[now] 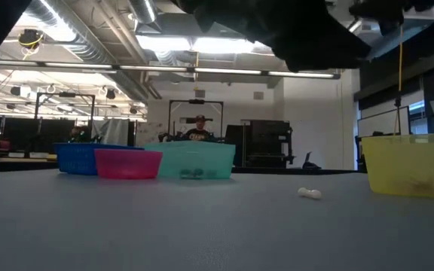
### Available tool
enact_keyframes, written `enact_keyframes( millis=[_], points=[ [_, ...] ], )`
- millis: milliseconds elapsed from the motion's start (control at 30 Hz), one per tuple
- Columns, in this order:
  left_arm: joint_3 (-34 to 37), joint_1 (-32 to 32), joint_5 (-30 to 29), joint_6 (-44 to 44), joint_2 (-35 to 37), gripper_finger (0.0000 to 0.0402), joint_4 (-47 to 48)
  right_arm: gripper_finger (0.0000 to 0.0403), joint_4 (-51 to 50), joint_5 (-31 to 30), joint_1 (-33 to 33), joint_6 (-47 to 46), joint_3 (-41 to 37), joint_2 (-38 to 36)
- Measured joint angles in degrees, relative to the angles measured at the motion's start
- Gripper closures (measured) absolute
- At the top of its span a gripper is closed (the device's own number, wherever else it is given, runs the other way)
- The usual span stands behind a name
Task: Sort Halloween decoration
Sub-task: Put the white bone toy into the red bin
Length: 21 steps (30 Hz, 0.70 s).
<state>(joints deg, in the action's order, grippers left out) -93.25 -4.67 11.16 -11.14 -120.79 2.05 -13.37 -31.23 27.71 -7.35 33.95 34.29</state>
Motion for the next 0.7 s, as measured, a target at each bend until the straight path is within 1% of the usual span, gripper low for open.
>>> enact_keyframes(
  millis=[133,233,333,467,533,600,700],
  points=[
    [0.0,0.0,0.3,0.0,0.0,0.0207,2.1,0.0214,5.7,1.5,-3.7,-2.5,-6.8,-3.7],
    [0.0,0.1,0.3,-0.1,0.0,0.0207,1.8,0.0214,12.9,5.2,-8.2,-2.8,-11.3,-7.1],
    [0.0,0.2,0.3,-0.7,0.0,0.0207,1.5,0.0214,16.1,11.5,-14.2,-2.7,-14.6,-9.7],
    [0.0,0.3,0.3,-1.5,0.0,0.0207,1.6,0.0214,13.7,22.3,-22.1,-2.7,-16.1,-12.6],
    [0.0,0.3,0.3,-1.5,0.0,0.0207,1.6,0.0214,10.6,26.1,-25.2,-2.1,-16.1,-14.0],
    [0.0,0.3,0.3,-1.5,0.0,0.0207,1.7,0.0214,7.7,28.7,-27.2,-1.1,-16.1,-15.6],
    [0.0,0.3,0.3,-1.5,0.0,0.0207,2.2,0.0214,5.1,29.4,-28.5,-1.0,-16.1,-17.9]
  ],
)
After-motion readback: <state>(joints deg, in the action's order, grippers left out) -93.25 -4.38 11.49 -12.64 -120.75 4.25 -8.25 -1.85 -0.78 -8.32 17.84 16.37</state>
